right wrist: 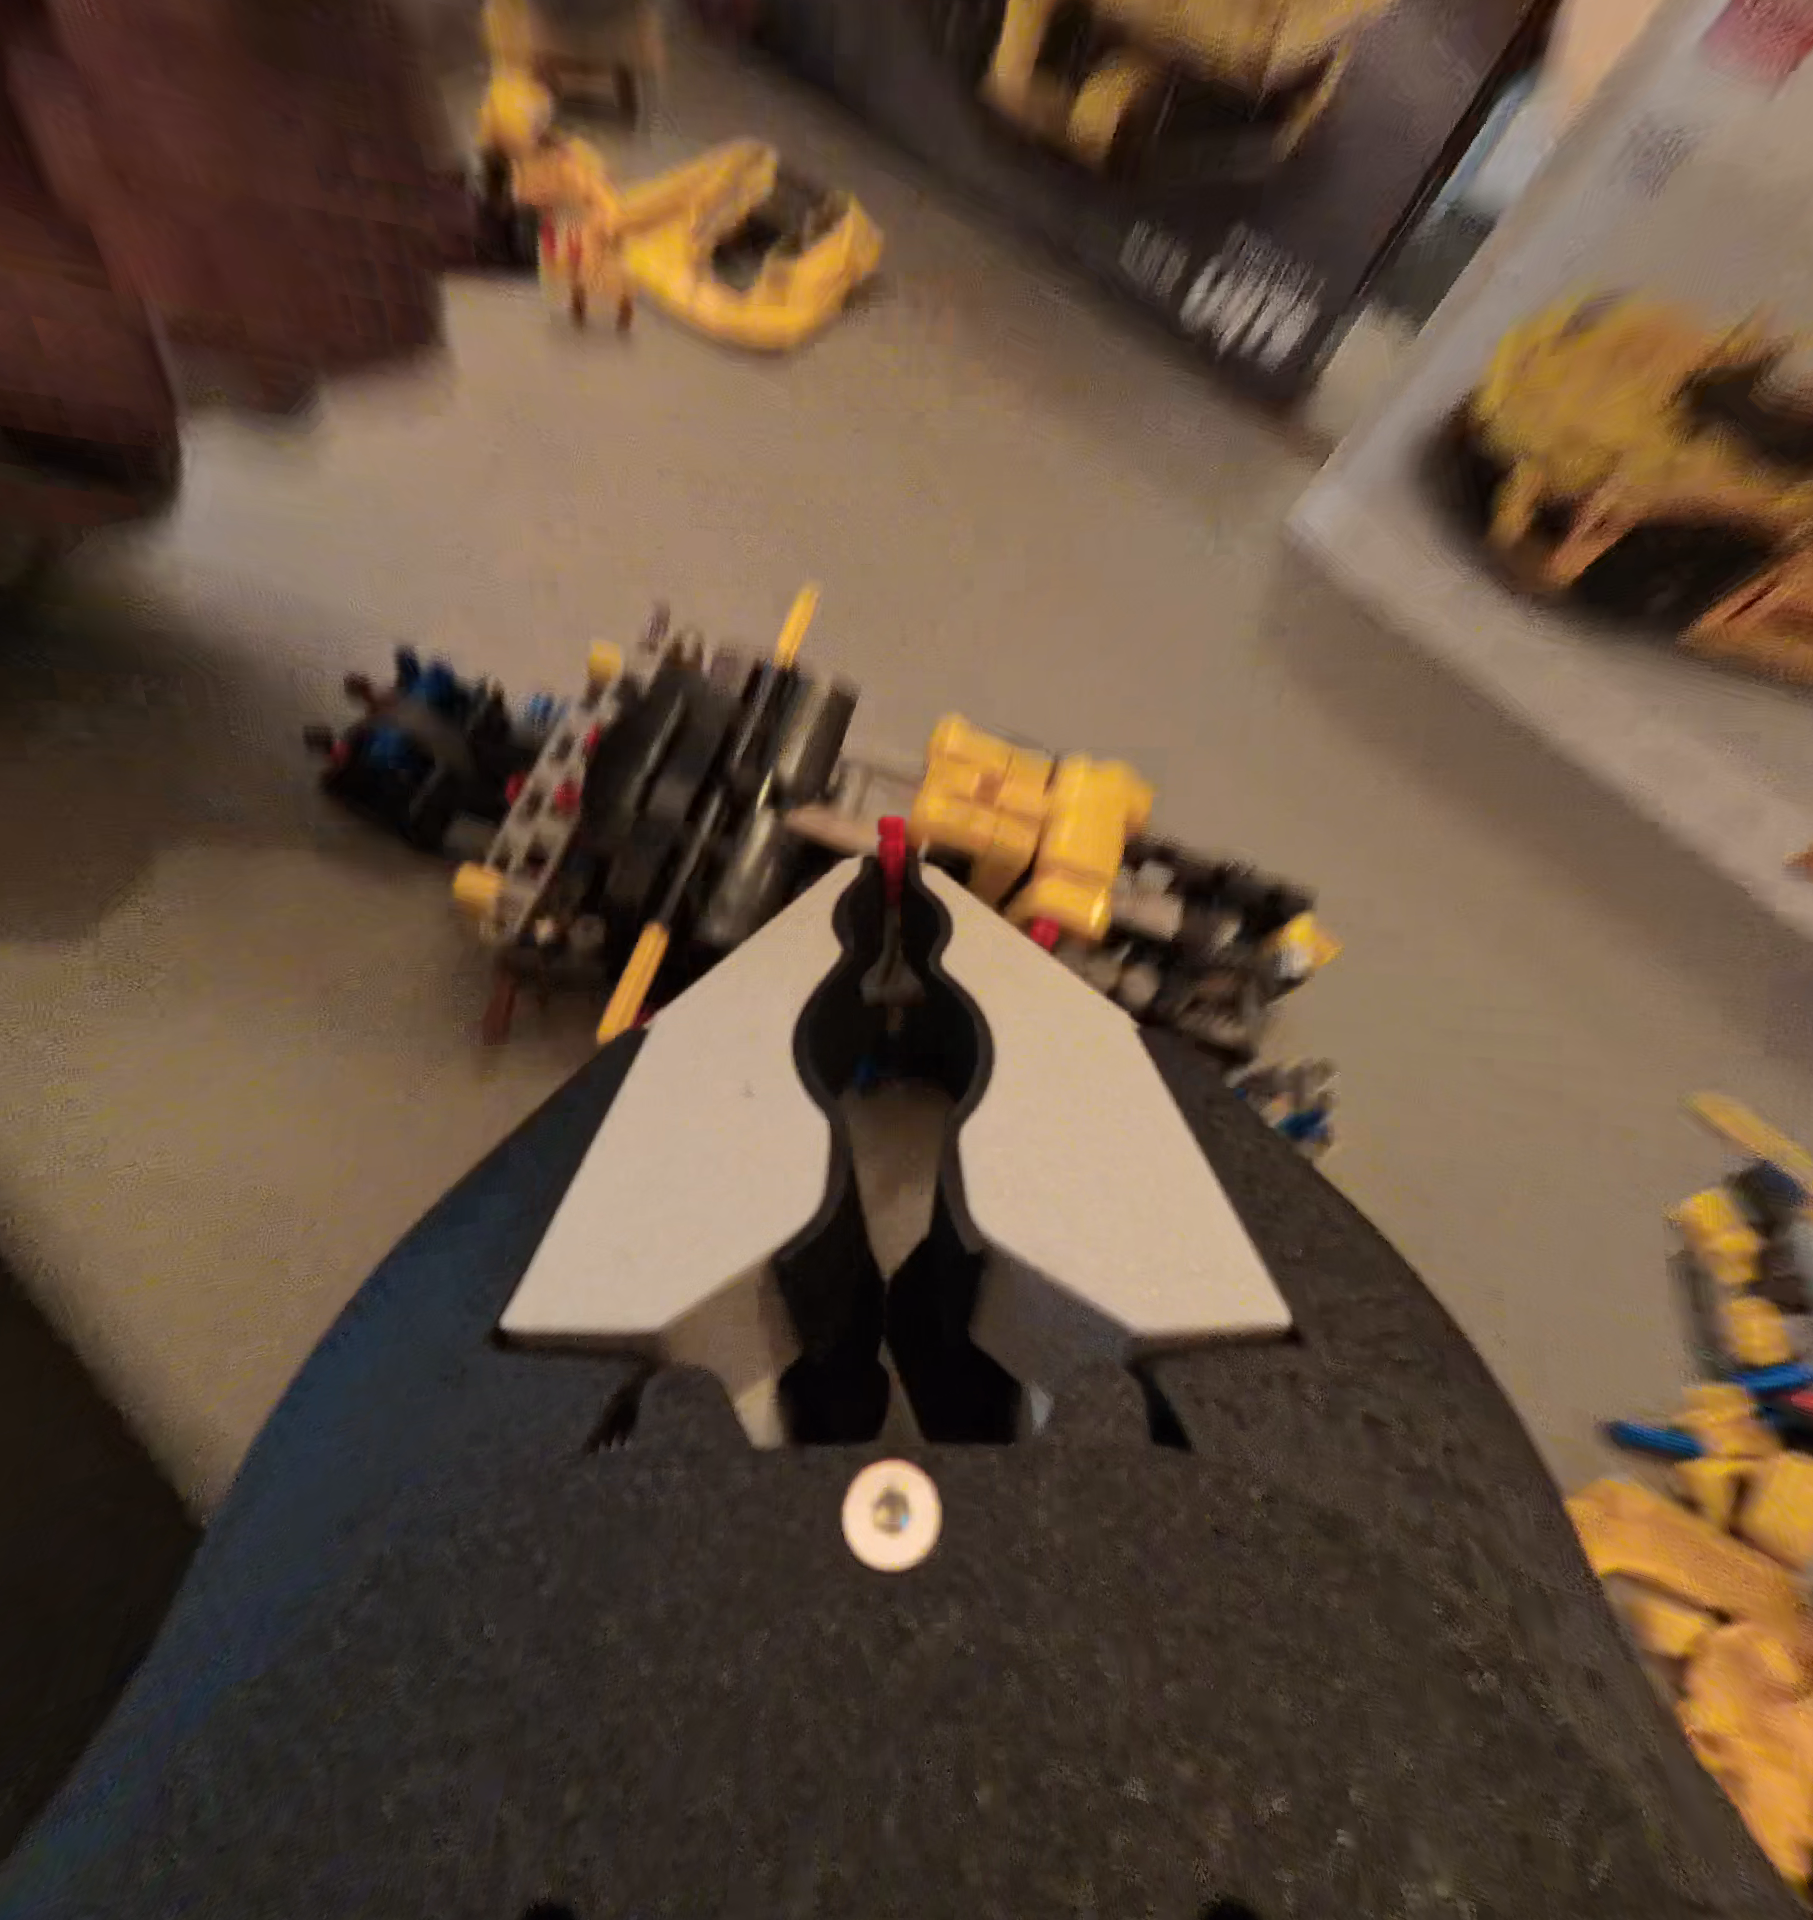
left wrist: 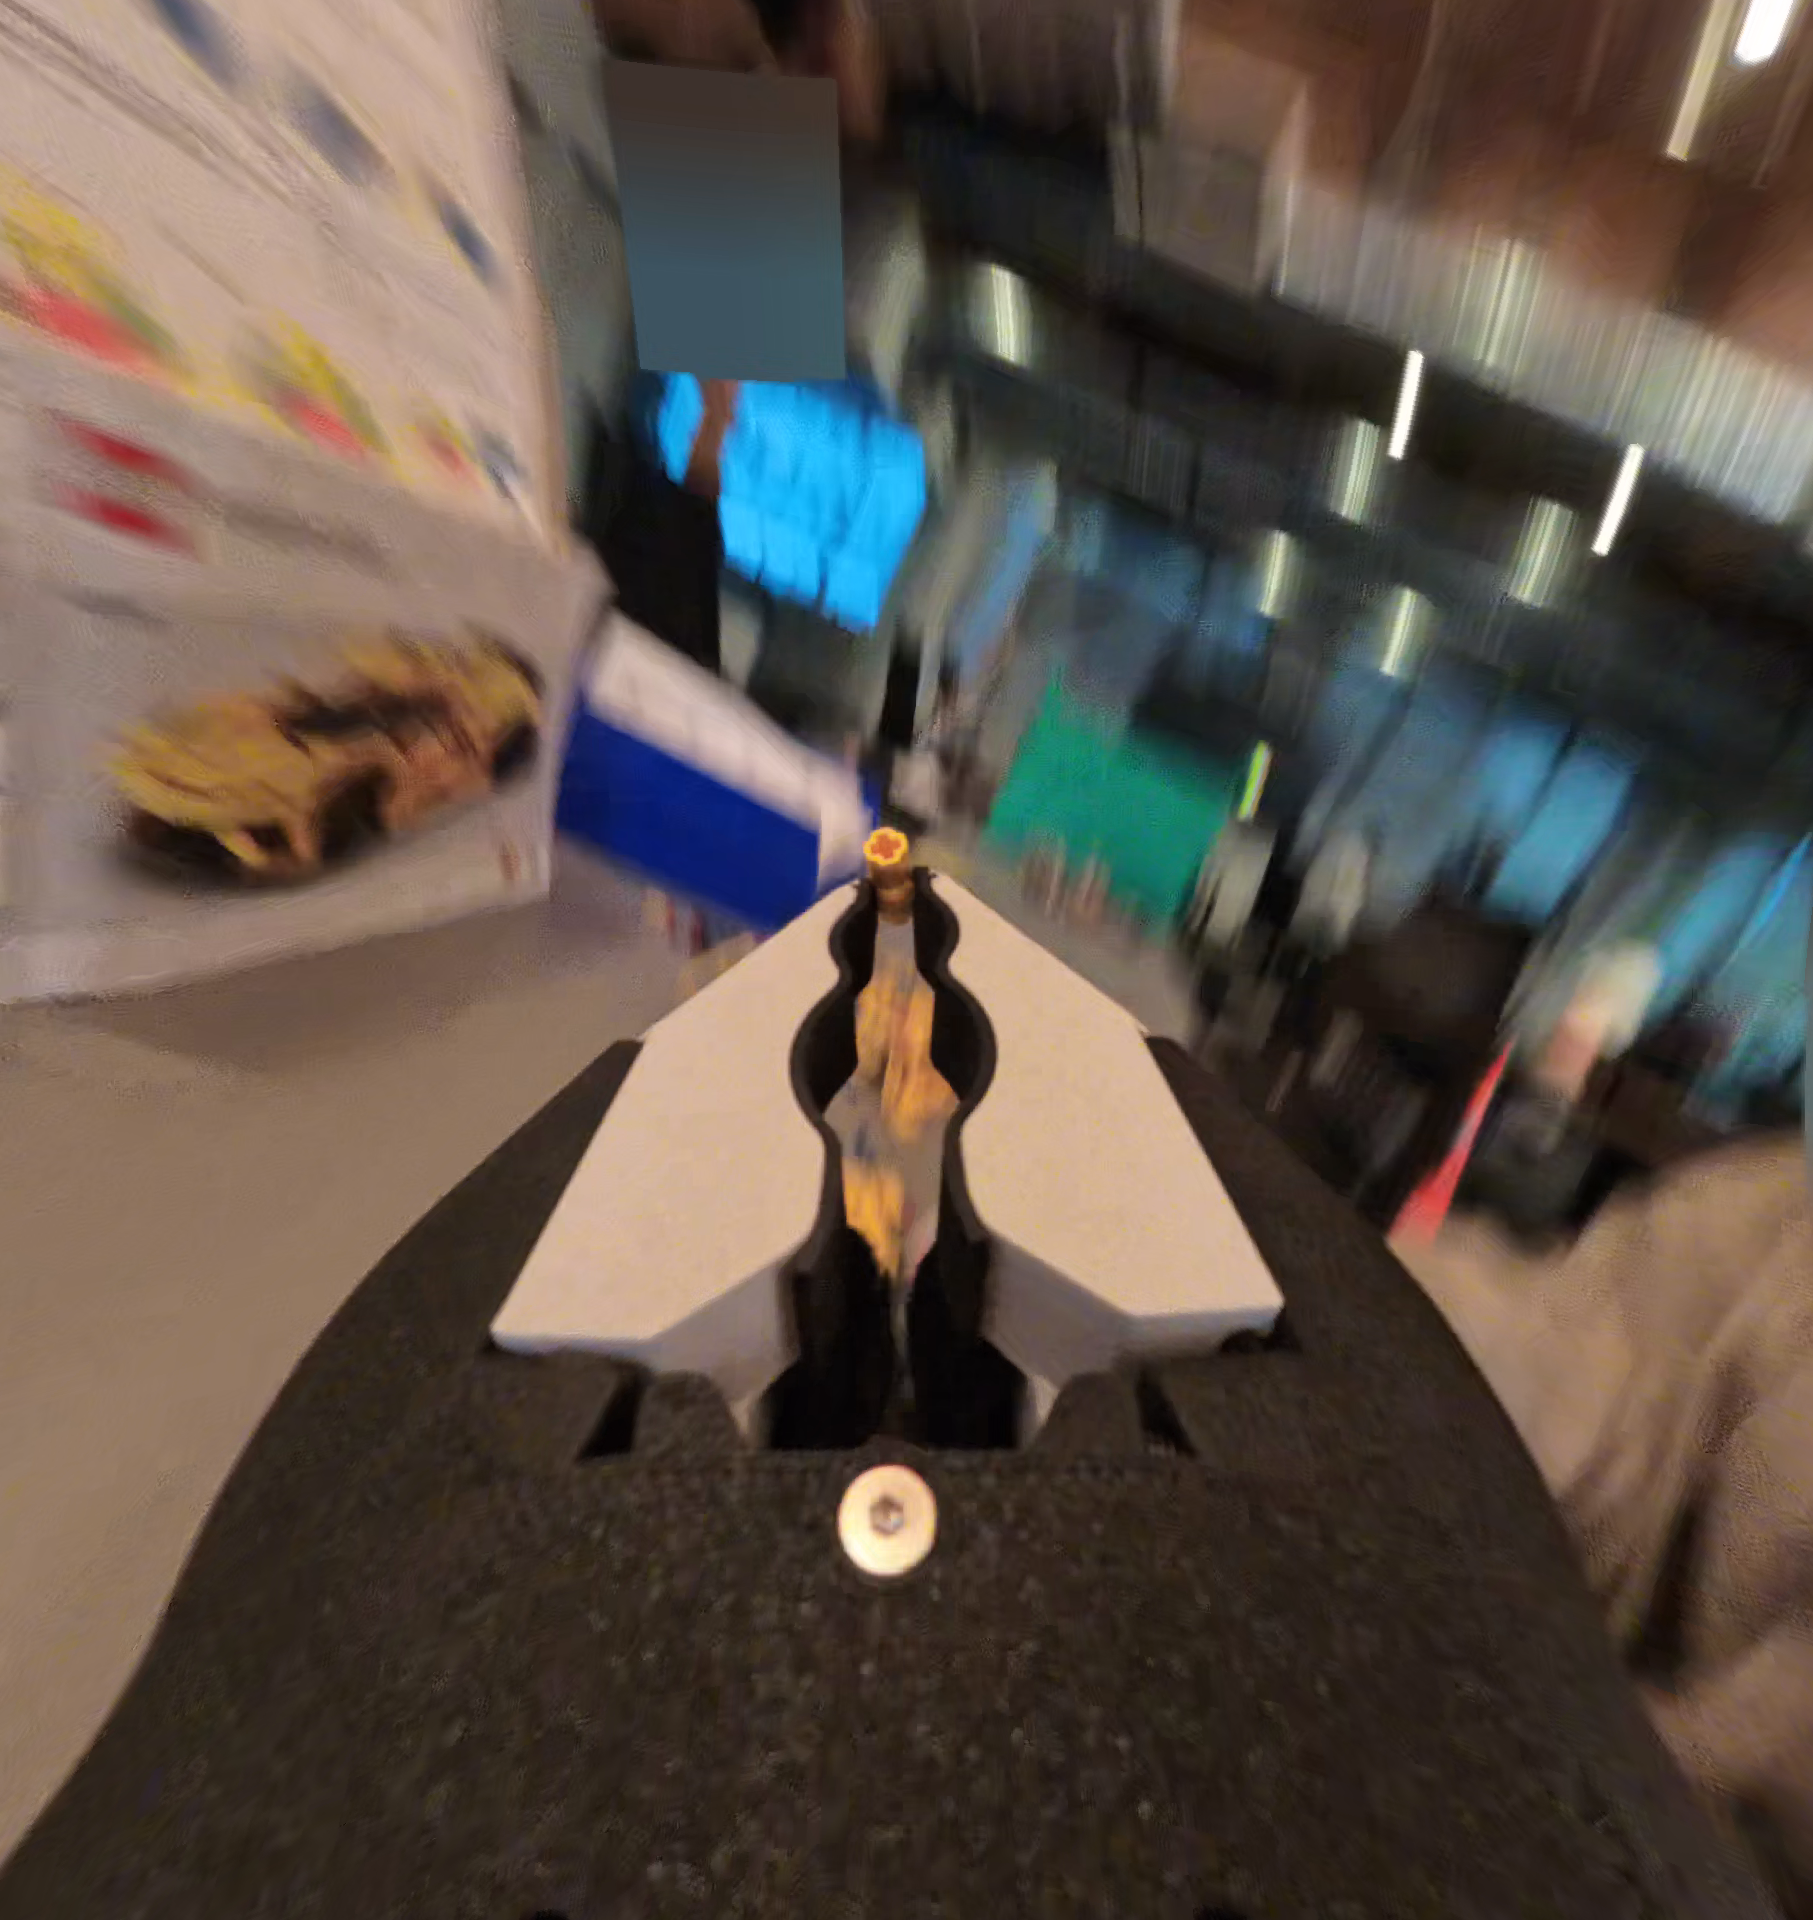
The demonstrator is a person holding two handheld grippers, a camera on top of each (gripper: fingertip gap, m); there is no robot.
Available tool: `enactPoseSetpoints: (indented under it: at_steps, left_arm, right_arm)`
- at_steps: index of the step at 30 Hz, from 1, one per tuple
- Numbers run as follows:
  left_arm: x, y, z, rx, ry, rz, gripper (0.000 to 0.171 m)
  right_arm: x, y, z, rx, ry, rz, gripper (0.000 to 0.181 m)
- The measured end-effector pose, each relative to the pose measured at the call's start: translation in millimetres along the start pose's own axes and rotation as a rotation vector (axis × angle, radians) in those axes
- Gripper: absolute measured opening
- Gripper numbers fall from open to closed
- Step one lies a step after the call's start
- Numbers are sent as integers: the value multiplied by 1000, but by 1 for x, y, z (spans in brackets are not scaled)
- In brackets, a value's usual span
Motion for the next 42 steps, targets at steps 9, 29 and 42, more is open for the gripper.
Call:
enactPoseSetpoints:
  at_steps: [9, 29, 42]
  left_arm:
    - [11, 49, -19, 357, -385, -695, 7]
    - [-13, 108, -36, 539, -358, -1232, 7]
    - [-17, 109, -34, 516, -360, -1301, 7]
  right_arm:
    - [-121, 80, 40, 154, 226, -338, 3]
    - [-25, -18, 19, -340, -120, -204, 18]
    - [-38, -13, 27, -330, -96, -194, 6]
Point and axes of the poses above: each gripper's, where its closed fingertips meet, z back along the fingers, y out of its underside, x = y × z across the jaws, the point moved 8 cm from there along z, back along the fingers, and after that the axes turned 13 degrees about z, right-handed, at the moved point
